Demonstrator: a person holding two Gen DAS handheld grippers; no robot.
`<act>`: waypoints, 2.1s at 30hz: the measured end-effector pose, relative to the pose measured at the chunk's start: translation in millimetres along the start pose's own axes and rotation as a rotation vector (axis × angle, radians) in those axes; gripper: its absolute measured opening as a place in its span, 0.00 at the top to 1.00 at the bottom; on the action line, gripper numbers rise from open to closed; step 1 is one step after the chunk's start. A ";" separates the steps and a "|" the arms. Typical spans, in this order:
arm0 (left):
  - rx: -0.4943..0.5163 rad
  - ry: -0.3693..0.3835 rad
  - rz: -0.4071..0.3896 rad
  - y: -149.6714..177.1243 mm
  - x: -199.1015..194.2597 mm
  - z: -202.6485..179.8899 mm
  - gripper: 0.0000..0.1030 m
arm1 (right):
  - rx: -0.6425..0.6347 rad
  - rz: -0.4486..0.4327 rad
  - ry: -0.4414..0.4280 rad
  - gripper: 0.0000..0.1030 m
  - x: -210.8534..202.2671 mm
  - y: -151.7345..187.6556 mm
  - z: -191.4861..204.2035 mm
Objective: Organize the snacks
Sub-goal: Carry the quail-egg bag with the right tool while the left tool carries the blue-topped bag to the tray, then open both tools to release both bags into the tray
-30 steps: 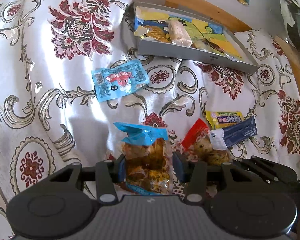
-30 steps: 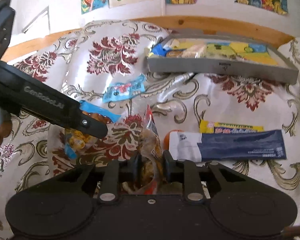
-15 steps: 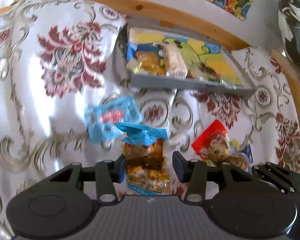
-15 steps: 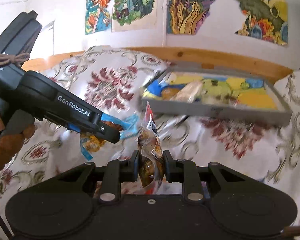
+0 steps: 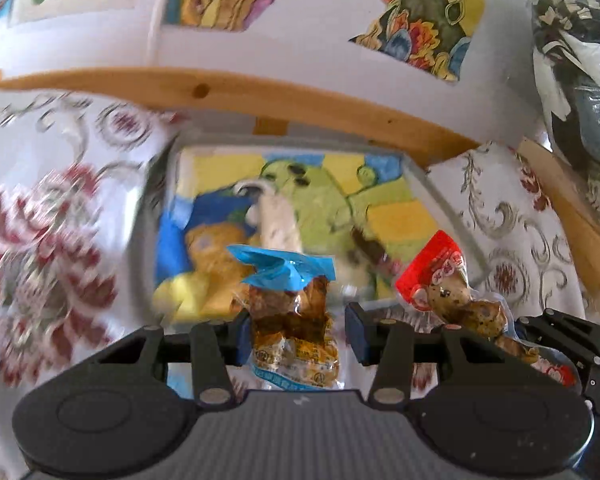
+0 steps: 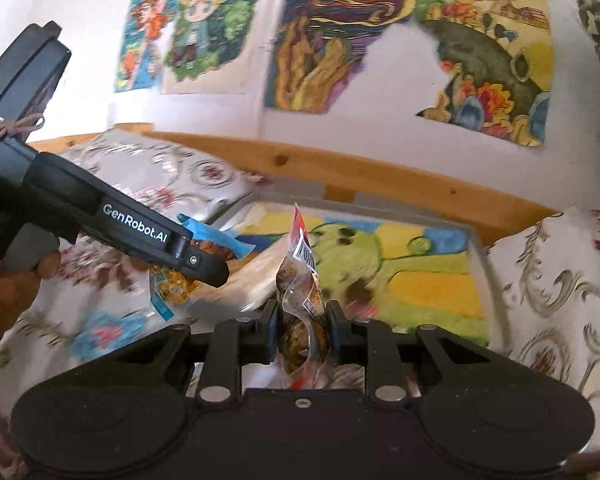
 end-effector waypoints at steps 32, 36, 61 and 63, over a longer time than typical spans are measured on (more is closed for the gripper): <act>0.081 -0.054 0.042 -53.9 113.2 -62.3 0.49 | 0.087 0.013 0.167 0.65 77.5 -1.4 -94.2; 0.066 -0.072 0.056 -54.5 112.6 -60.6 0.40 | 0.105 0.000 0.183 0.54 72.3 -1.2 -97.9; -0.098 -0.112 -0.144 -28.1 25.8 -35.3 0.01 | 0.166 -0.139 0.245 0.01 -26.9 -9.3 -84.9; -0.104 -0.120 -0.146 -19.6 17.2 -32.1 0.01 | 0.163 -0.141 0.245 0.01 -35.9 -8.0 -78.2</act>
Point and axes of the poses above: each gripper's, at about its wrist camera, not at the fingertips, and x roughly the way its jaws point, z to its left, y to its underside, the point moved 1 cm from there along x, roughly the way its jaws point, and after that the axes turned 11 degrees about -y, right-handed, at the moved point
